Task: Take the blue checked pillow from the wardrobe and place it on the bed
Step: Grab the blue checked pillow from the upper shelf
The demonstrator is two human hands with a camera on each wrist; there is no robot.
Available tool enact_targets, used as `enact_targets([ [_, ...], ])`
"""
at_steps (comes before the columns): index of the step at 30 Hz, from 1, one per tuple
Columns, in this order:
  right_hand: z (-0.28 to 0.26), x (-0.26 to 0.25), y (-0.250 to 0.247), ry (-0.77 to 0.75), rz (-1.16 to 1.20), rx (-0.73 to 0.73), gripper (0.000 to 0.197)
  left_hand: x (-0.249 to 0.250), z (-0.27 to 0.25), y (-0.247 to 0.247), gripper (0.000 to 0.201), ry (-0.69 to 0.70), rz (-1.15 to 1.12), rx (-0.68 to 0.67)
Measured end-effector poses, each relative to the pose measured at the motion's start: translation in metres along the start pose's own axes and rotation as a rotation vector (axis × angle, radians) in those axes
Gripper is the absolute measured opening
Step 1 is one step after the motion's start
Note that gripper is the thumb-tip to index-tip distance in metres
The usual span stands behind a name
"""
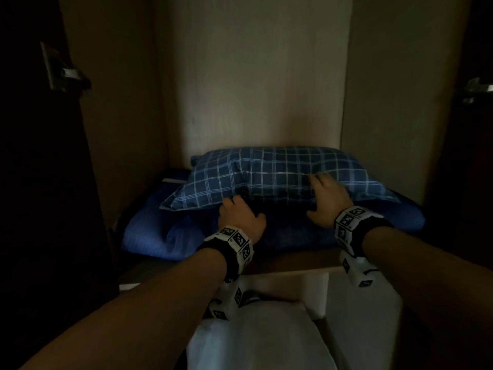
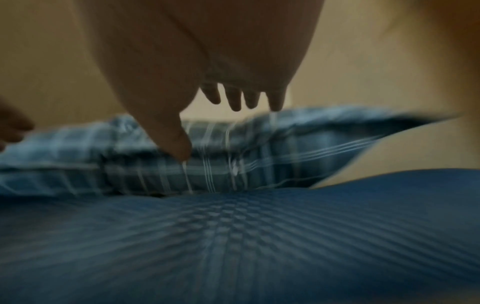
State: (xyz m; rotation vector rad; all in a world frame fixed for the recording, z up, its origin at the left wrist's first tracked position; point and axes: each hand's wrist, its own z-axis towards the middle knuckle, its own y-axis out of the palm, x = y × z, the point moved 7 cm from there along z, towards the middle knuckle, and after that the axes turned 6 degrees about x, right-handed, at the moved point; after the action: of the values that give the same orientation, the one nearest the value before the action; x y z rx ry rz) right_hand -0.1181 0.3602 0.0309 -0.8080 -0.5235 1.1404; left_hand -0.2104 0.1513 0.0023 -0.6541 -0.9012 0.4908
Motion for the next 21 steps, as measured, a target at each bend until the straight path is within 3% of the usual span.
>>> enact_targets([
  [3,0.034,0.005,0.032,-0.030,-0.177,-0.074,0.113,0.000,0.035,0.016,0.070,0.012,0.028,0.047],
  [6,0.063,0.014,0.048,-0.066,-0.311,-0.066,0.115,0.006,0.065,0.032,0.084,0.021,0.035,0.121],
  [9,0.083,0.021,0.061,-0.096,-0.341,-0.052,0.095,0.006,0.083,0.055,0.093,-0.001,0.057,0.092],
  [14,0.095,0.018,0.058,-0.104,-0.308,0.063,0.024,0.004,0.092,0.066,0.094,-0.009,0.048,0.139],
  [18,0.086,0.016,0.033,-0.065,-0.157,0.154,0.020,0.009,0.087,0.048,0.085,0.031,0.067,0.239],
  [21,0.072,0.015,0.002,-0.051,-0.071,0.257,0.021,0.028,0.080,0.020,0.066,0.202,0.046,0.398],
])
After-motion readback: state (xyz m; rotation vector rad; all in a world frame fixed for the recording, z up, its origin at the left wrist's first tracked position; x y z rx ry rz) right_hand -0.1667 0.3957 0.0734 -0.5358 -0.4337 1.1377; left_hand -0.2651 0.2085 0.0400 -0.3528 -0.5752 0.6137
